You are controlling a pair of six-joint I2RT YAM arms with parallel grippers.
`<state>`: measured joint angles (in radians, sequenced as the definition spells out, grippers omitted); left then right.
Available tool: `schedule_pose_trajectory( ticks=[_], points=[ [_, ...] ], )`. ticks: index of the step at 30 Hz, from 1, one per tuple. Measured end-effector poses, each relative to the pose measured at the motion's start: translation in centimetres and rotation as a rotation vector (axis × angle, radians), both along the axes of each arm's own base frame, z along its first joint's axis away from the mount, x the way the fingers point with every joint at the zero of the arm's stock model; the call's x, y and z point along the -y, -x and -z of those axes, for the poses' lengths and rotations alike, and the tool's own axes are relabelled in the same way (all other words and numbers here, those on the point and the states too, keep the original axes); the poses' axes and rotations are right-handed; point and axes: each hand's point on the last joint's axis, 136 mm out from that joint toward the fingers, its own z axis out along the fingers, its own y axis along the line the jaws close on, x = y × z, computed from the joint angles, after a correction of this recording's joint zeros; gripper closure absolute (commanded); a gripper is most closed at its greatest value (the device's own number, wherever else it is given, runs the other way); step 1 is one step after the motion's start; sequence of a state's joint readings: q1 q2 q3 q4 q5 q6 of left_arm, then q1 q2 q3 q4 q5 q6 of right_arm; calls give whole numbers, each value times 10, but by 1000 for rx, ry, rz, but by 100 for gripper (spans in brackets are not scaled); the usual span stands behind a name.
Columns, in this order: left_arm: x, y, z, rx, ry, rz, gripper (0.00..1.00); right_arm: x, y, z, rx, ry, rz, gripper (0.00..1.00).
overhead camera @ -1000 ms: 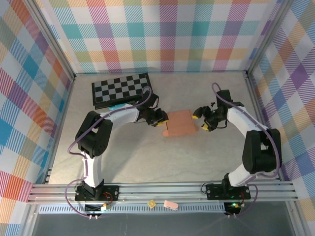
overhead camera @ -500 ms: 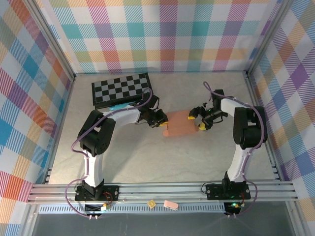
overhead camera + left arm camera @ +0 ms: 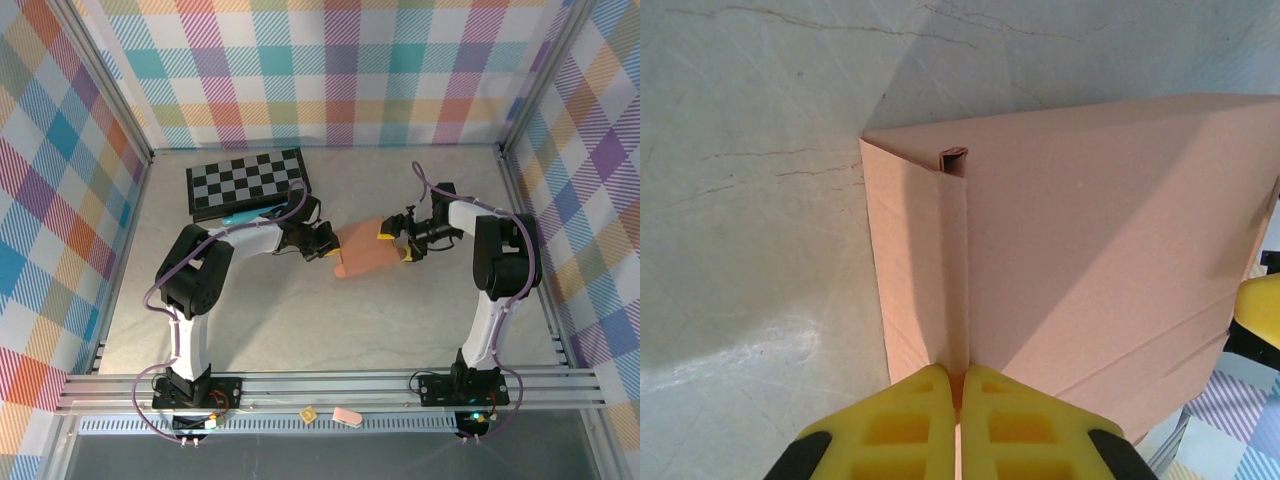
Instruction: Fold the paper box
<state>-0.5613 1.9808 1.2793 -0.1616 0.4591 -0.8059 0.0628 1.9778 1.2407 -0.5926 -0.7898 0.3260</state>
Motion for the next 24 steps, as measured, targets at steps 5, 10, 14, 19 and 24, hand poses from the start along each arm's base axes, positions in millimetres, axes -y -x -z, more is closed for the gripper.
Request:
schedule_pose_trajectory(
  ticks=[5, 10, 14, 19, 24],
  points=[
    [-2, 0, 1, 4, -1, 8, 93, -6, -4, -4, 10, -50, -16, 26],
    [-4, 0, 1, -1, -2, 6, 89, -14, -7, -13, 24, -117, -22, 36],
    [-7, 0, 3, -1, -16, 2, 73, -18, -11, -20, 34, -158, -19, 43],
    [-17, -2, -4, 28, -59, -19, 64, -20, -12, -24, 8, -182, 2, 49],
    [-28, -11, -54, 192, -82, -31, 64, -22, -11, -24, -82, -191, 52, 53]
  ],
)
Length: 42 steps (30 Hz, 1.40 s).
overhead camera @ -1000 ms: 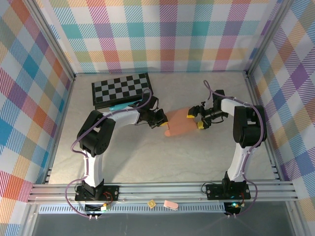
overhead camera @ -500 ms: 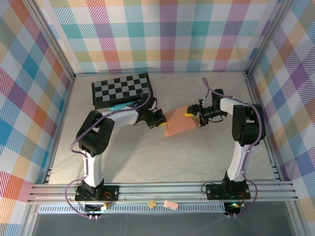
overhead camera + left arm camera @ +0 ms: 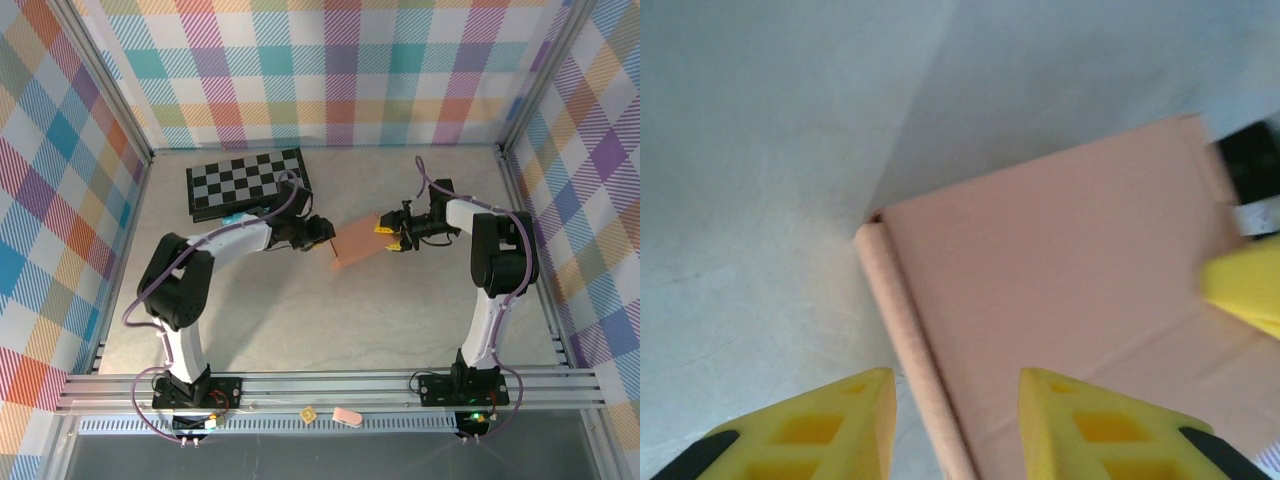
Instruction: Fold the paper box
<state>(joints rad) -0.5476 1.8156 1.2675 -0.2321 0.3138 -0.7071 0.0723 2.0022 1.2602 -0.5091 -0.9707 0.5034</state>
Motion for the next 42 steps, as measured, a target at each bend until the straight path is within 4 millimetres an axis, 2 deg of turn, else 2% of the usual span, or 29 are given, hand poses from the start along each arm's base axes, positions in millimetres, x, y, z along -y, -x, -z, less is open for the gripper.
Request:
schedule_pose_trajectory(
  ticks=[3, 6, 9, 11, 14, 17, 22, 23, 26, 35, 42],
  points=[
    [-3, -4, -46, 176, 4, 38, 64, 1, 5, 1, -108, 2, 43, 50],
    [0, 3, -81, 366, -10, 124, 63, 2, 18, 2, -268, 9, 85, 51],
    [14, 24, -97, 519, -62, 270, 63, 3, 30, 4, -402, 20, 120, 51],
    [34, 48, -100, 617, -102, 416, 61, 4, 41, 5, -489, 26, 144, 52],
    [54, 82, -92, 736, -166, 624, 57, 6, 59, 1, -588, 43, 182, 54],
    [60, 107, -78, 802, -224, 785, 52, 8, 71, -3, -663, 64, 211, 54],
    [53, 115, -65, 861, -305, 930, 48, 10, 79, -2, -733, 93, 236, 54],
    [52, 118, -63, 867, -312, 959, 44, 11, 80, -2, -745, 98, 240, 54],
    [50, 124, -57, 874, -329, 1023, 43, 12, 82, -2, -769, 113, 249, 54],
    [53, 111, -30, 847, -365, 1028, 43, 13, 80, -3, -802, 124, 274, 54],
    [53, 91, -14, 786, -387, 921, 44, 13, 79, -3, -831, 123, 299, 53]
  ],
)
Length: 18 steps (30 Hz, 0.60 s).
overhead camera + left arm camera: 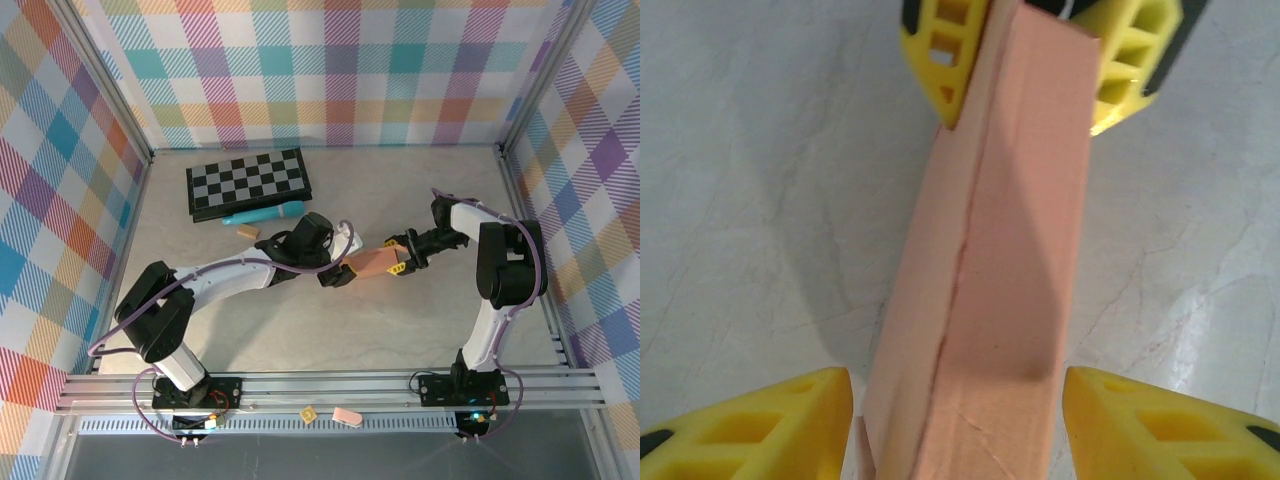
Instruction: Fold the paper box
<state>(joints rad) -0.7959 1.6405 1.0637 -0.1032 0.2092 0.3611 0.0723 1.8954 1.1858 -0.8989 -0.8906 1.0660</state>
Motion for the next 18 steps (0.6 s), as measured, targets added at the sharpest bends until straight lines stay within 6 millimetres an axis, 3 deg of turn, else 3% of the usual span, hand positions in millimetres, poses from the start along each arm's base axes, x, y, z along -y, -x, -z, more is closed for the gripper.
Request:
schedule_pose_trajectory(
  ticks=[9, 18],
  points=[
    [-5, -22, -7, -68, 96, -156, 48, -1, -8, 2, -17, -4, 43, 52],
    [-4, -30, -4, -127, 122, -205, 64, -4, -14, 3, -40, -25, 73, 51]
  ],
)
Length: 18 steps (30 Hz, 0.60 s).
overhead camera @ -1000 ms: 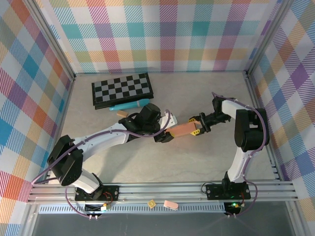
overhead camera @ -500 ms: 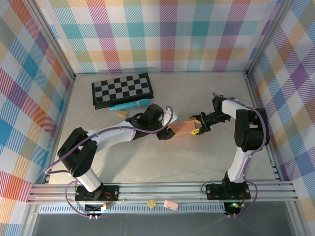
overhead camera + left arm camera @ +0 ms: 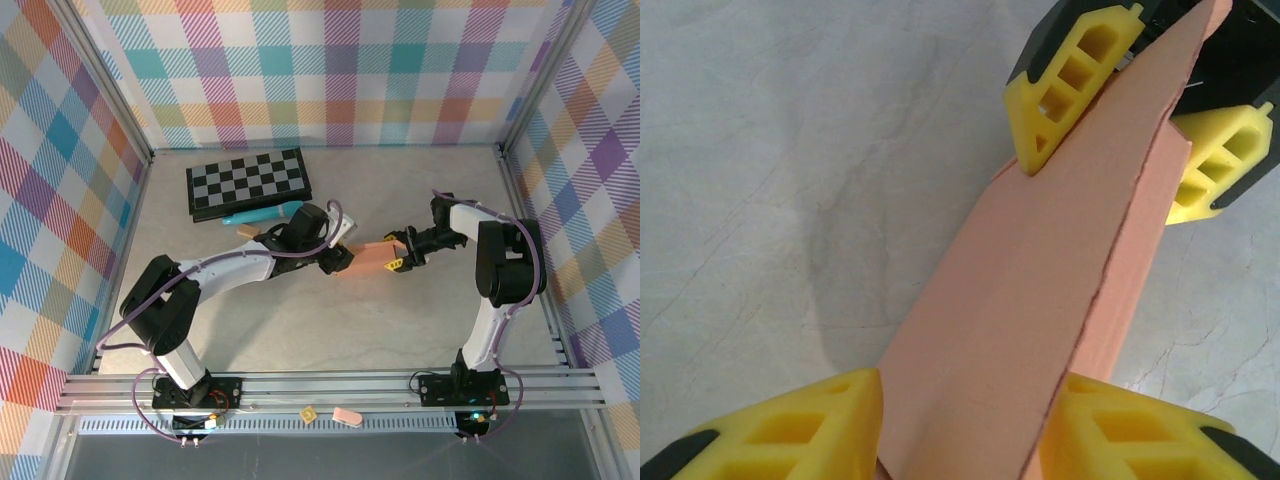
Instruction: Fold the paper box
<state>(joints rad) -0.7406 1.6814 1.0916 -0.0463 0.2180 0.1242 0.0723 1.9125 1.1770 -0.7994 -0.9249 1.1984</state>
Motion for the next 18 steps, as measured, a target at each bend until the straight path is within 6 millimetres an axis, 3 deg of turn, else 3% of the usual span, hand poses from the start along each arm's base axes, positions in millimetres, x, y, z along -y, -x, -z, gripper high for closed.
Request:
schedule_pose_trajectory(
  ticks=[4, 13, 18],
  points=[
    [0, -4, -1, -3, 3, -8, 75, 0, -2, 1, -3, -2, 9, 50],
    [2, -5, -3, -6, 13, 0, 76, 0, -6, 4, -9, 3, 29, 45],
    [3, -3, -3, -6, 14, 14, 72, 2, -6, 6, -19, 23, 37, 36]
  ],
)
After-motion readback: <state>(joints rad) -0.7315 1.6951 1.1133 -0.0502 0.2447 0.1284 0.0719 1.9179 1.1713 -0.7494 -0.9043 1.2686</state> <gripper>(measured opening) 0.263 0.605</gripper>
